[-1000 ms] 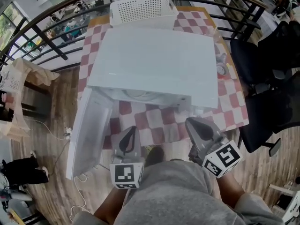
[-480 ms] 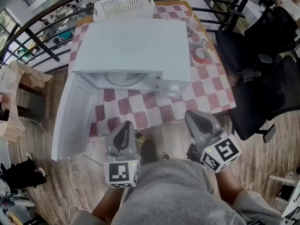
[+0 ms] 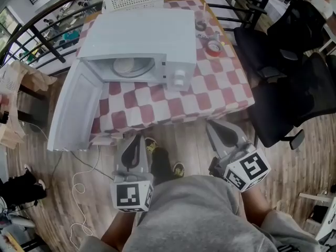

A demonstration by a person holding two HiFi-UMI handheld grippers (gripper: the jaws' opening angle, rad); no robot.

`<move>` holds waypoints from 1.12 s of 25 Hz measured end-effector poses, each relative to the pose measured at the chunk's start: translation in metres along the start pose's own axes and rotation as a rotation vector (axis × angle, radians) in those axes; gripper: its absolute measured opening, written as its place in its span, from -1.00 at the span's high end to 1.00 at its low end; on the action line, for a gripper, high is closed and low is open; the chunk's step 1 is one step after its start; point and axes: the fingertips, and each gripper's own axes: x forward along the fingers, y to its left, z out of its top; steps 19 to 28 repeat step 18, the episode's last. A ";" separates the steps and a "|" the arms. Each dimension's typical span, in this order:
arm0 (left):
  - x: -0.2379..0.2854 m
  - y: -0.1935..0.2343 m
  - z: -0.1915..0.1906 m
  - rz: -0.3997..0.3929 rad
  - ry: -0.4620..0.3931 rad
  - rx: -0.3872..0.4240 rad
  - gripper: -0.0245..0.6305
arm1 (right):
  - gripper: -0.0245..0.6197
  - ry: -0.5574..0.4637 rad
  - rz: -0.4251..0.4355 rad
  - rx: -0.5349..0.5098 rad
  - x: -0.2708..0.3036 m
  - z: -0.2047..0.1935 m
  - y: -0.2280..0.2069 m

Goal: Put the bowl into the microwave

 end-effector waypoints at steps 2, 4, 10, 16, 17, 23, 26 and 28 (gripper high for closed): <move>-0.008 -0.002 -0.002 0.009 -0.001 -0.007 0.89 | 0.93 0.002 -0.001 -0.005 -0.008 -0.002 0.002; -0.014 -0.002 -0.004 0.018 0.001 -0.008 0.89 | 0.93 0.000 0.001 -0.008 -0.013 -0.003 0.005; -0.022 -0.011 0.001 0.022 -0.003 -0.003 0.89 | 0.93 -0.010 0.011 -0.022 -0.024 0.003 0.007; -0.025 -0.017 0.006 0.013 -0.009 0.004 0.89 | 0.93 -0.019 0.008 -0.019 -0.030 0.005 0.007; -0.026 -0.017 0.007 0.015 -0.010 0.002 0.89 | 0.93 -0.017 0.008 -0.020 -0.031 0.004 0.008; -0.028 -0.017 0.007 0.017 -0.011 0.001 0.89 | 0.93 -0.016 0.007 -0.020 -0.032 0.003 0.008; -0.028 -0.017 0.007 0.017 -0.011 0.001 0.89 | 0.93 -0.016 0.007 -0.020 -0.032 0.003 0.008; -0.028 -0.017 0.007 0.017 -0.011 0.001 0.89 | 0.93 -0.016 0.007 -0.020 -0.032 0.003 0.008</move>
